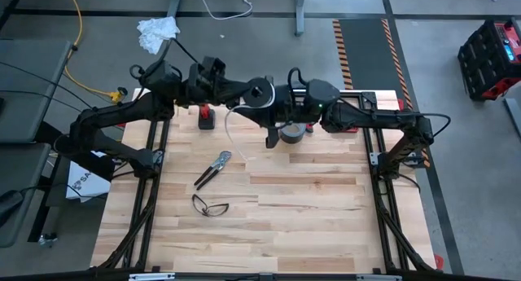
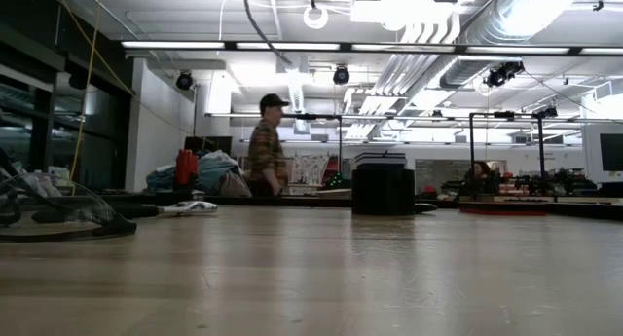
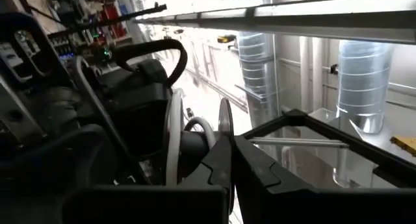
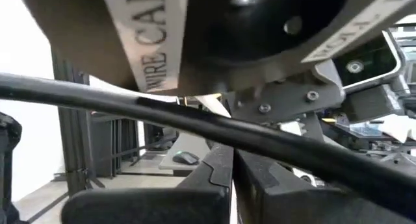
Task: Coil cords
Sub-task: Coil the white wire onto the black spool
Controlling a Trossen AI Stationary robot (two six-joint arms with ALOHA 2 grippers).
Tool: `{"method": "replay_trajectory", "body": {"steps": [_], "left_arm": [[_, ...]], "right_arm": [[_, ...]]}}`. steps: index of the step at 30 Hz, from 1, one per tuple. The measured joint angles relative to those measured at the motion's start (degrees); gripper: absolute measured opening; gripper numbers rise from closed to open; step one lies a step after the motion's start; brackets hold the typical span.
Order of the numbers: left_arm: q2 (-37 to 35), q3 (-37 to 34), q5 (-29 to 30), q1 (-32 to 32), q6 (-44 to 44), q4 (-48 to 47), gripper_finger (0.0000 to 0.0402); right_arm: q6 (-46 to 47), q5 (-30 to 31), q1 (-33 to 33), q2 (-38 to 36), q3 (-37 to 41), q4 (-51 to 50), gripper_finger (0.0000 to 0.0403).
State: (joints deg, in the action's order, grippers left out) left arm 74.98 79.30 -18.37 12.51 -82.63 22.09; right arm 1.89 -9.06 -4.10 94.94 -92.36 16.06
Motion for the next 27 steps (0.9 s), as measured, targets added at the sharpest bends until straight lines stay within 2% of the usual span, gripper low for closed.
{"method": "replay_trajectory", "body": {"steps": [4,12,27], "left_arm": [[0.02,0.1,-2.06,0.02,-2.48,-0.13,0.0],[0.04,0.16,-13.06,-0.59,-6.23,-0.35,0.0],[-0.88,0.19,-17.99,-0.41,-3.18,-1.92,0.0]], "right_arm": [[-0.17,-0.02,-0.22,0.0,0.0,0.08,0.0],[-0.26,-1.02,-0.19,0.04,0.02,1.98,0.0],[-0.89,-1.03,-1.72,-2.04,0.07,1.52,0.0]]}}
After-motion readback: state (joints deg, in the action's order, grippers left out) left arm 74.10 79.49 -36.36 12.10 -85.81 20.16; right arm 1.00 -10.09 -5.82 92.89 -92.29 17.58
